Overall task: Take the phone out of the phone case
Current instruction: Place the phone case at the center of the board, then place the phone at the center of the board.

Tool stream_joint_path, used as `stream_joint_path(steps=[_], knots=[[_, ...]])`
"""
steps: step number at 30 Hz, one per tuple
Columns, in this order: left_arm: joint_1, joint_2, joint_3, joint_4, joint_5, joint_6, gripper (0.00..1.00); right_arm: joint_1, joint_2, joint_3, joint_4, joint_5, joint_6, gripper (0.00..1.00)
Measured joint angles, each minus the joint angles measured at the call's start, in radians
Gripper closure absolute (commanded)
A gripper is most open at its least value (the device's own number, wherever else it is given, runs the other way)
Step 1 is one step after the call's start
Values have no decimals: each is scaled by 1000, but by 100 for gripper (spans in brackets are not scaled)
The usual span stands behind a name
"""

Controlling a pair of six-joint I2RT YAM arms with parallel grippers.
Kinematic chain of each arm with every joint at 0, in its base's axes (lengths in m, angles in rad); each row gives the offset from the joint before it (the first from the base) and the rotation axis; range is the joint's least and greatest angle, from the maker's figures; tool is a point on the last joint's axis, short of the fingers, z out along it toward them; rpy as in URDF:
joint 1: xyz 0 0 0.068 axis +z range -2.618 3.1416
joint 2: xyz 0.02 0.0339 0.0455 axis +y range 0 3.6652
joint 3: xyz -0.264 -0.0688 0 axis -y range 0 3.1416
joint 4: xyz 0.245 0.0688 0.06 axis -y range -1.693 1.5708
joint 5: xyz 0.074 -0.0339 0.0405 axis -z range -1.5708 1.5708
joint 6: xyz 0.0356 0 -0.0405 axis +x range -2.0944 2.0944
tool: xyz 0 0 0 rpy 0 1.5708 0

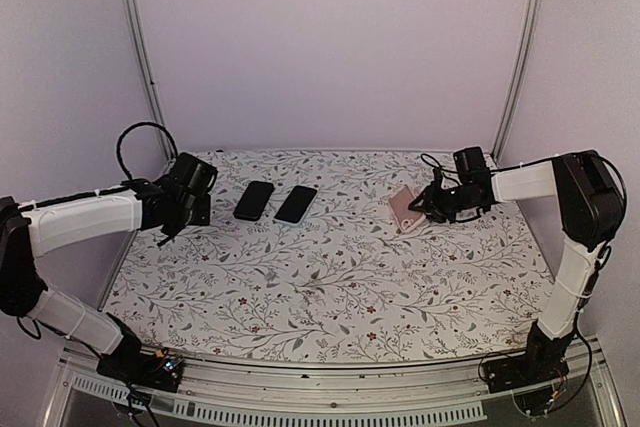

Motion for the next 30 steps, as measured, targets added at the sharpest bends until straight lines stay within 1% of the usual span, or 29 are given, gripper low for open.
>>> stream_joint_path(steps=[5, 7, 9, 12, 21, 26, 30], knots=[[7, 74, 56, -29, 5, 76, 100, -31, 0, -17, 14, -3, -21, 59], [10, 100, 71, -40, 5, 113, 100, -41, 0, -26, 21, -3, -27, 52], [13, 123, 79, -50, 6, 149, 100, -48, 0, -37, 27, -1, -35, 47], [14, 134, 79, -69, 8, 199, 100, -56, 0, -52, 29, 5, -48, 38], [5, 149, 79, -104, 16, 281, 100, -57, 0, -56, 32, 46, -84, 13], [-31, 175, 75, -104, -18, 306, 100, -58, -8, -56, 28, 77, -100, 8], [-77, 237, 75, -101, -70, 330, 100, -58, -29, -56, 29, 85, -108, 6]])
